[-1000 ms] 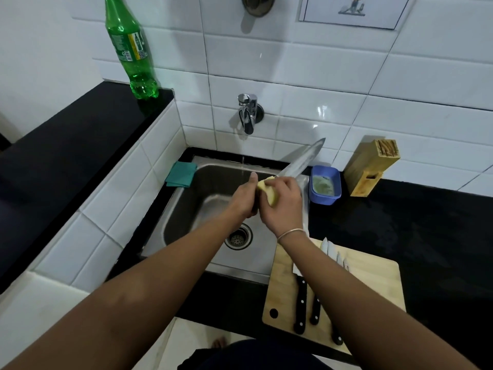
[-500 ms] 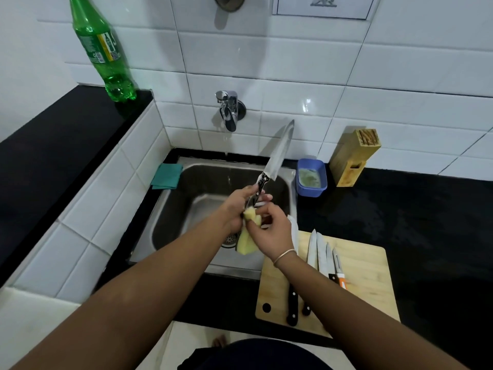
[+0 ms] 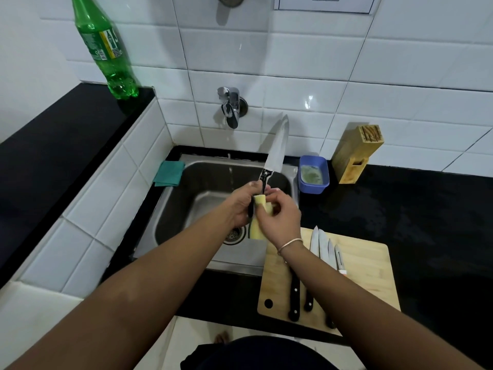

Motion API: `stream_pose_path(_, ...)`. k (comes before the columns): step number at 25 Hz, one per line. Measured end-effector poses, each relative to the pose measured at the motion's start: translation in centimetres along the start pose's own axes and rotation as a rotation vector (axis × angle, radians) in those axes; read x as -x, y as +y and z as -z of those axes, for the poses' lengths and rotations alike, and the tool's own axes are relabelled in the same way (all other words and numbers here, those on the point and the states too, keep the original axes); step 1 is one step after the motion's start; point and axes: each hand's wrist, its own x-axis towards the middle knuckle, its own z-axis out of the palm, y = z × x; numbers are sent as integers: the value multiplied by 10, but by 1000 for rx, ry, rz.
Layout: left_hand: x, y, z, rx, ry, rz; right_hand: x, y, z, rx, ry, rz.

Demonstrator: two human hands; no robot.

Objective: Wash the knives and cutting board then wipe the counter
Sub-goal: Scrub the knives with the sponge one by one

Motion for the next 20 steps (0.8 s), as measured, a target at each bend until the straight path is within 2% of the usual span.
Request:
stream_pose_path(2, 1, 4, 1, -28, -29, 29, 5, 9, 10, 180, -121, 409)
stream_pose_path(3, 2, 6, 2, -19, -51, 41, 7, 15, 16, 257, -192, 553)
stream_pose_path(6, 3, 10, 5, -30, -69, 92, 9, 27, 25, 401, -278, 751)
stream_pose_path(10, -3, 4, 6, -73, 5, 95, 15, 31, 26, 473, -333, 871)
stream_pose_path(14, -6, 4, 6, -209, 69, 14, 14, 26, 28, 395, -221, 880)
stream_pose_path(16, -4, 2, 4, -269, 102, 8, 14, 23, 24, 440, -276, 939)
stream_pose_path(18, 3, 4, 0, -230, 102, 75, 12, 20, 22, 487, -315, 923)
stream_pose_path(20, 7, 7, 1, -184, 122, 90, 8, 19, 21, 484, -278, 836)
